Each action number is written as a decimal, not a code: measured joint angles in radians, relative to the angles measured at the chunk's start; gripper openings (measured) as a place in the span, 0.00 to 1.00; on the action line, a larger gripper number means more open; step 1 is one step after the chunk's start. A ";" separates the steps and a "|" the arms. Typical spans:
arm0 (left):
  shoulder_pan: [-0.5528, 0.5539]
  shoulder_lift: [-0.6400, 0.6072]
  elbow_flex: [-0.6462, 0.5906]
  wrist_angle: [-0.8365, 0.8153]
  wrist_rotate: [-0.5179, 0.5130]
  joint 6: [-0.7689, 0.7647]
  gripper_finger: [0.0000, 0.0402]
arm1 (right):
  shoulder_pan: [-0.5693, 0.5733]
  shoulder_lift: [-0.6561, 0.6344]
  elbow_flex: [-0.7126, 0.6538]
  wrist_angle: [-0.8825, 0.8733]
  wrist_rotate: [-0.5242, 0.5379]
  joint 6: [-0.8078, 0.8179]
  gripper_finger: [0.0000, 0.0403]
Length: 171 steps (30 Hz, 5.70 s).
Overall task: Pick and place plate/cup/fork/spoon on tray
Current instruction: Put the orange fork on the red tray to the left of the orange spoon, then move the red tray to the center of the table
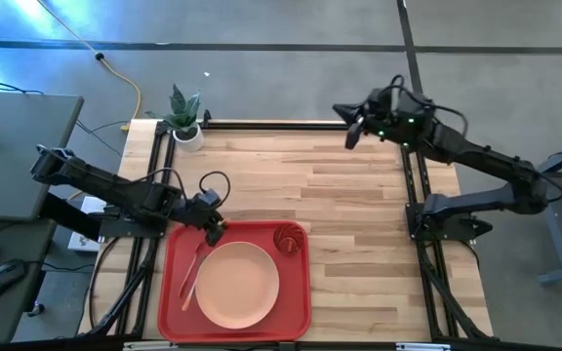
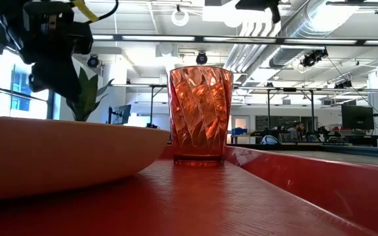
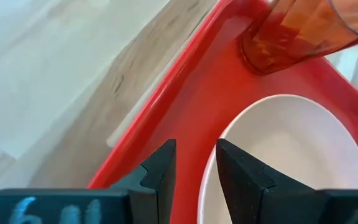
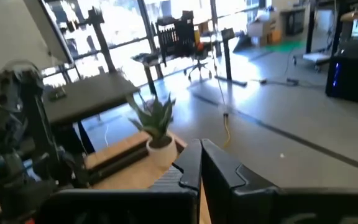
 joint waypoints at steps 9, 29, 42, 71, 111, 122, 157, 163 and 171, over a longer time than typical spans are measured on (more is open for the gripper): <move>0.051 0.029 0.023 0.003 -0.020 0.152 0.24 | -0.027 -0.075 0.000 -0.005 -0.017 0.013 0.01; -0.049 0.115 -0.006 -0.274 0.187 -0.177 0.09 | 0.002 -0.073 0.000 -0.125 -0.032 0.048 0.01; -0.161 0.110 -0.013 -0.353 0.100 -0.357 0.20 | -0.018 -0.073 0.000 -0.176 -0.032 0.026 0.01; -0.189 0.117 -0.079 -0.317 0.117 -0.423 0.29 | -0.018 -0.073 0.000 -0.181 -0.036 0.034 0.01; -0.228 0.062 -0.147 -0.251 0.199 -0.456 0.28 | -0.018 -0.073 0.000 -0.185 -0.082 0.065 0.01; -0.228 0.004 -0.130 -0.323 0.308 -0.668 0.36 | -0.018 -0.073 0.000 -0.178 -0.082 0.062 0.01; -0.488 0.114 -0.093 -0.026 0.338 -1.140 0.02 | 0.035 -0.073 0.000 -0.216 -0.080 0.026 0.01; -0.482 0.084 -0.047 -0.166 0.222 -1.134 0.00 | 0.035 -0.056 0.002 -0.298 -0.028 0.071 0.01; -0.357 -0.035 -0.006 -0.322 0.065 -0.900 0.03 | 0.040 0.115 0.002 -0.494 -0.104 0.169 0.02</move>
